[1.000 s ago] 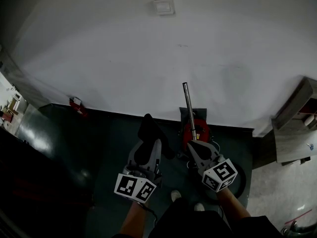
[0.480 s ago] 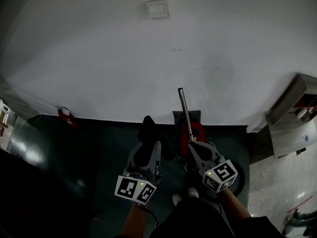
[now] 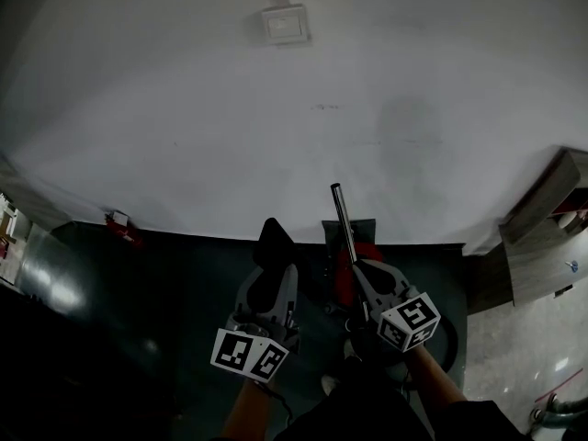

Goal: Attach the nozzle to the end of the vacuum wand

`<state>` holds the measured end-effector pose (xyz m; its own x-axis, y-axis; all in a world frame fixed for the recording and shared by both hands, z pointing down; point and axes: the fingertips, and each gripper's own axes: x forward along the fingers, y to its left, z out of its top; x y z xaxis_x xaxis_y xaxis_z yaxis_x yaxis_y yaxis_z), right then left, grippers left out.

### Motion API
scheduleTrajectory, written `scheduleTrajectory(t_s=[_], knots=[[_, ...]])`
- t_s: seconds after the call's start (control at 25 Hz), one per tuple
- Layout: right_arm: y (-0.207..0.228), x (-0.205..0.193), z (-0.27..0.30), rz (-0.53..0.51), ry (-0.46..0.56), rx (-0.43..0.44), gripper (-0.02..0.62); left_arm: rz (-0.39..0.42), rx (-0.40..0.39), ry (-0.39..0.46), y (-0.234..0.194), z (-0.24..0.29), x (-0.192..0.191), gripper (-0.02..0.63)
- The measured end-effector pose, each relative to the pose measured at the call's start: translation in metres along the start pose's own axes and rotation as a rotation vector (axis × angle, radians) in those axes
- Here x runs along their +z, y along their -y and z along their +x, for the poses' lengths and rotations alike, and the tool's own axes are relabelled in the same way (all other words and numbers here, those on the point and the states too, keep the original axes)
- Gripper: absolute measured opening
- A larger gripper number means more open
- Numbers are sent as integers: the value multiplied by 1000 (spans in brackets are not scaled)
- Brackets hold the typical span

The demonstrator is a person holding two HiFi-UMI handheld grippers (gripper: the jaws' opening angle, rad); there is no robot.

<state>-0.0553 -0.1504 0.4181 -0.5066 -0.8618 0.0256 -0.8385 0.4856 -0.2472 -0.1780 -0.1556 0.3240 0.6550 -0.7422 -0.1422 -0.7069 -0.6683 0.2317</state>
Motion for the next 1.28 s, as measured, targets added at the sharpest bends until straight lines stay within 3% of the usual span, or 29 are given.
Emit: scheduleTrajectory(t_s=[0.6, 0.88, 1.28], knots=[[100, 1, 64, 13, -62, 15, 22, 6, 33, -12, -36, 115, -16, 89], [135, -34, 106, 48, -126, 10, 97, 21, 31, -22, -52, 143, -25, 89], [182, -100, 180, -7, -269, -45, 167, 20, 4, -66, -84, 166, -44, 89]])
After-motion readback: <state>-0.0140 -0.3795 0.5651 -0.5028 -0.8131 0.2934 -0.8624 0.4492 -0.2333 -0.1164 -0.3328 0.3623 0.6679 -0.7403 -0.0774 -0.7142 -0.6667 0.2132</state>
